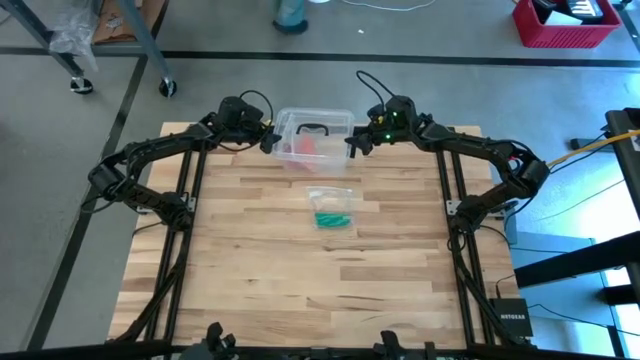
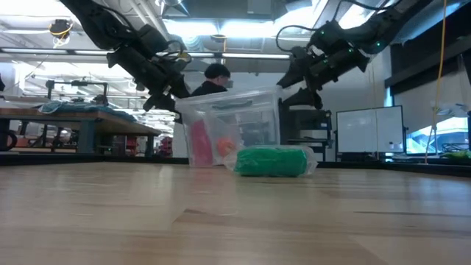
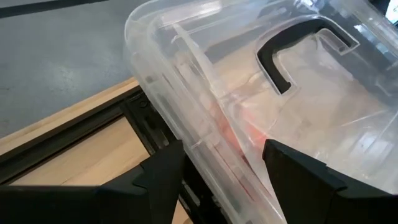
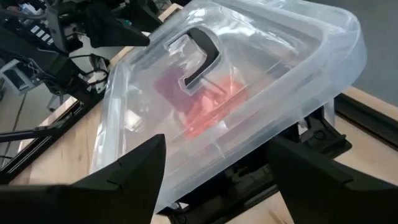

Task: Roll bandage
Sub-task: Open the transparent bin

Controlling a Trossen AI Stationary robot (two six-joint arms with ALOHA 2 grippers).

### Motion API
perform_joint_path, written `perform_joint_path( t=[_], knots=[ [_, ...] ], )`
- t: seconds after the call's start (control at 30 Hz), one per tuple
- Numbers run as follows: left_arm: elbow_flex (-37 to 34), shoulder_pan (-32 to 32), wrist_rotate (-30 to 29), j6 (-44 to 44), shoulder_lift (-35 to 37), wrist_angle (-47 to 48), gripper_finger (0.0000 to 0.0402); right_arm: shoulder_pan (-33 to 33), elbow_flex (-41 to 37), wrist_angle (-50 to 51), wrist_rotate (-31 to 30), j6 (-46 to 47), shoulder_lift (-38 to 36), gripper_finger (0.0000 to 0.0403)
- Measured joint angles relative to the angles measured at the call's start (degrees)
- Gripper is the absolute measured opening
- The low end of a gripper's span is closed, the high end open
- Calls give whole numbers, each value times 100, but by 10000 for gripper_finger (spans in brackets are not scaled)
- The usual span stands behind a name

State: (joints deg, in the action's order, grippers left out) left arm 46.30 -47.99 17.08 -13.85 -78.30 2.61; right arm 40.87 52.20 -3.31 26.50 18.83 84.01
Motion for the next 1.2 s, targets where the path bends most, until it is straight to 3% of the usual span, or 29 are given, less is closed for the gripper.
perform_joint_path(
  t=[0.77,0.93,1.2],
  knots=[
    [-2,4,33,13,0,-1,214,-75,52,718,-42,320,4,279],
    [0,2,31,11,0,9,214,-75,451,1471,-51,-24,6,279],
    [0,2,28,33,0,7,214,-79,520,1491,-212,-195,32,279]
  ],
)
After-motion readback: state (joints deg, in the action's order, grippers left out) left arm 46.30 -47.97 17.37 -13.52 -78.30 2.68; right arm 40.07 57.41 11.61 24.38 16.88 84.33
